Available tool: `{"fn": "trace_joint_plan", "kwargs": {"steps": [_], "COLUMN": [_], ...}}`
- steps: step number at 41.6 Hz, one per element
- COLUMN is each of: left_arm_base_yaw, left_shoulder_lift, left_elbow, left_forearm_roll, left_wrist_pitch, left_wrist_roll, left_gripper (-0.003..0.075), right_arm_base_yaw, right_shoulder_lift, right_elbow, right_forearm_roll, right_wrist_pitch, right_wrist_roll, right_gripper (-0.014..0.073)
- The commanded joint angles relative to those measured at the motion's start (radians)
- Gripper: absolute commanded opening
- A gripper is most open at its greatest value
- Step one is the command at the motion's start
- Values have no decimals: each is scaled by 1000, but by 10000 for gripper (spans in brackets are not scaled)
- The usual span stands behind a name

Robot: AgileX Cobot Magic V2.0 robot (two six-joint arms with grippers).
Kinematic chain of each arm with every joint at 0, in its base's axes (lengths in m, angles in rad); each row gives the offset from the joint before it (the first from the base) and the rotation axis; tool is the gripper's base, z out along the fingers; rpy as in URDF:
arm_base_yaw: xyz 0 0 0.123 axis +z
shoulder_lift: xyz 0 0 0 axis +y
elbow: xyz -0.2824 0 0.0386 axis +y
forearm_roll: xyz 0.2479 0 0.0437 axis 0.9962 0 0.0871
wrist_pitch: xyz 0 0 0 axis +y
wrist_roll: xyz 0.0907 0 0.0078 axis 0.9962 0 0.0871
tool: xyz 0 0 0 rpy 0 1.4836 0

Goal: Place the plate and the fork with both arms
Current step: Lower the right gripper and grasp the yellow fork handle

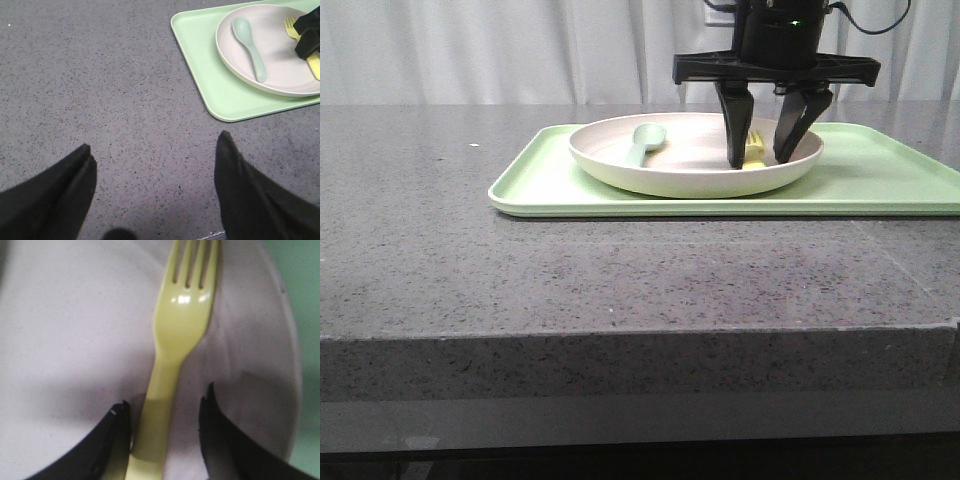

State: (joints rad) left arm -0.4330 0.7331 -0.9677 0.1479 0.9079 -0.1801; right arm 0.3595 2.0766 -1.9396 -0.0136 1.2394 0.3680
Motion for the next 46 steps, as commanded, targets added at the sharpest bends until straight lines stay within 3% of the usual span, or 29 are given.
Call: {"fn": "trace_joint_plan", "kwargs": {"steps": [1,18,36,46], "left_arm_base_yaw": [-7,-7,-7,-7], "left_shoulder_lift": [0,0,0,0], "left_elbow": [-26,-26,-26,-26], "left_forearm_roll": [9,9,9,9], "left_wrist_pitch": [-68,-68,-68,-68], "left_wrist_roll": [1,1,1,1], "left_gripper": [494,493,493,493], "right_arm_base_yaw": [-3,-3,15,16], "right_shoulder_lift": [-57,-57,-57,-57], "right_elbow": [-31,-31,-31,-31], "right_forearm_roll": [-3,-3,-2,-2], "right_wrist_pitch": [58,63,54,48], "right_wrist_roll": [-18,-25,-25,-28], "right_gripper": [265,97,93,10]}}
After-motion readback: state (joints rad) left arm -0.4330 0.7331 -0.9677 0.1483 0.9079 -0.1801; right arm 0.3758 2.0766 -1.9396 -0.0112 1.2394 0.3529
